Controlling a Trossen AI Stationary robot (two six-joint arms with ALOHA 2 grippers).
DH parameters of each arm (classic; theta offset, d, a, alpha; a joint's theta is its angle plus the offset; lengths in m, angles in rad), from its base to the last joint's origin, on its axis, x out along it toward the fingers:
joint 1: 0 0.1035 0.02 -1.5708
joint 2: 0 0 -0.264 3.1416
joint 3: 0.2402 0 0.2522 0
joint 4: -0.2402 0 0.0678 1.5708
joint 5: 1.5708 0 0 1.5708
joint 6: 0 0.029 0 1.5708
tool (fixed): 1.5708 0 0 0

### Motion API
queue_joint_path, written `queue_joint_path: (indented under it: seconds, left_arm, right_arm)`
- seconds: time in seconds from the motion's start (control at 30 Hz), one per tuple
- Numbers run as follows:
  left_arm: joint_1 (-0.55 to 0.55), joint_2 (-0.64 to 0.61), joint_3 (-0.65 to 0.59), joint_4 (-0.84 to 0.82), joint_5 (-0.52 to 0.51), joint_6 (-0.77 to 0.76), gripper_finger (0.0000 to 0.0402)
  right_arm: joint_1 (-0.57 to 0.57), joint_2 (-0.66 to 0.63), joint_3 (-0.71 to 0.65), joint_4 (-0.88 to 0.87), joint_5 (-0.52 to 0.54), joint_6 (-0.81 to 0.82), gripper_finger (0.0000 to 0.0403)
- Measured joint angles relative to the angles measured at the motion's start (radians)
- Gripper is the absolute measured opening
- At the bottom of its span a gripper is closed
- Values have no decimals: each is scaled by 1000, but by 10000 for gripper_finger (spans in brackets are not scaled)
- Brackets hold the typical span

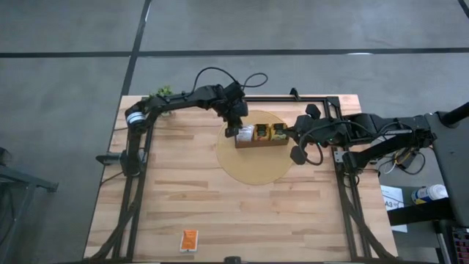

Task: Pick & Place Tea
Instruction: Put the top white tea bag into the left section of the wooden organizer, then put the white tea bag into the left section of the wooden organizer

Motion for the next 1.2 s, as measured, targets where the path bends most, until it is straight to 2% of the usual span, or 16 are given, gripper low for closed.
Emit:
queue_joint_path:
  seconds: [0.2, 0.37, 0.63, 0.83, 0.93, 1.2]
  left_arm:
    - [0, -1, 0, 1, -31, -9, 124]
    - [-5, -10, 0, -30, -30, -50, 130]
    - [-46, -70, 5, -271, -20, -68, 130]
    - [-127, -142, -4, -399, 29, -130, 130]
    - [-186, -190, -22, -399, 65, -170, 130]
    - [-362, -349, -157, -338, 63, -323, 129]
  right_arm:
    - [0, 0, 0, 0, 2, 0, 8]
    - [0, 0, 0, 0, 2, -3, 8]
    - [0, 0, 0, -2, 1, -4, 8]
    - [0, 0, 0, -4, -1, -10, 8]
    - [0, 0, 0, -4, -1, -15, 8]
    - [0, 0, 0, -3, -2, -19, 8]
